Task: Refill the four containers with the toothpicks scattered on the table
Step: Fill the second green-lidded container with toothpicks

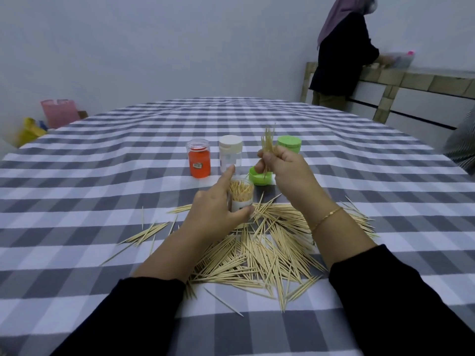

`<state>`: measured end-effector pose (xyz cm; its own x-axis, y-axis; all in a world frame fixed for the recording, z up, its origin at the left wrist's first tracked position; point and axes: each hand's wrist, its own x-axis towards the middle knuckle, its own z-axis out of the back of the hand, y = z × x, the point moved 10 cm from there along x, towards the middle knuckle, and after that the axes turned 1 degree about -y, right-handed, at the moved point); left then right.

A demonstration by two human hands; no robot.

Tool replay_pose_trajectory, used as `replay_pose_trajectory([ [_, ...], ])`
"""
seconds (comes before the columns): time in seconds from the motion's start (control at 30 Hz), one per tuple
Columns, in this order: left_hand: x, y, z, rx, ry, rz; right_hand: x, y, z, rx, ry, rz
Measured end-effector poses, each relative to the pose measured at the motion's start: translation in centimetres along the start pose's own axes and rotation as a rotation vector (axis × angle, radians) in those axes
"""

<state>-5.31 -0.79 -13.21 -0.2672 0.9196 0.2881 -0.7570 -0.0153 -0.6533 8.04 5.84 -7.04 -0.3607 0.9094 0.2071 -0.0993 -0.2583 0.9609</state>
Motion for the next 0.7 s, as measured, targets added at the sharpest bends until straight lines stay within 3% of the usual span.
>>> replay_pose_trajectory([
  [0.2,-0.2,0.0,0.0,-0.032,0.009,0.016,0.0,-0.4,-1.9,0.300,-0.017,-0.039],
  [0.33,-0.3,-0.2,0.0,-0.062,0.021,0.016,-0.1,-1.7,-4.0,0.405,0.055,-0.116],
  [0.5,-0.7,-1.0,0.9,-0.164,-0.041,-0.012,-0.8,-2.6,-5.5,0.398,0.163,-0.138],
  [0.7,-0.5,-2.1,2.6,-0.213,-0.155,-0.076,-1.0,-3.0,-5.4,0.288,0.180,-0.132],
])
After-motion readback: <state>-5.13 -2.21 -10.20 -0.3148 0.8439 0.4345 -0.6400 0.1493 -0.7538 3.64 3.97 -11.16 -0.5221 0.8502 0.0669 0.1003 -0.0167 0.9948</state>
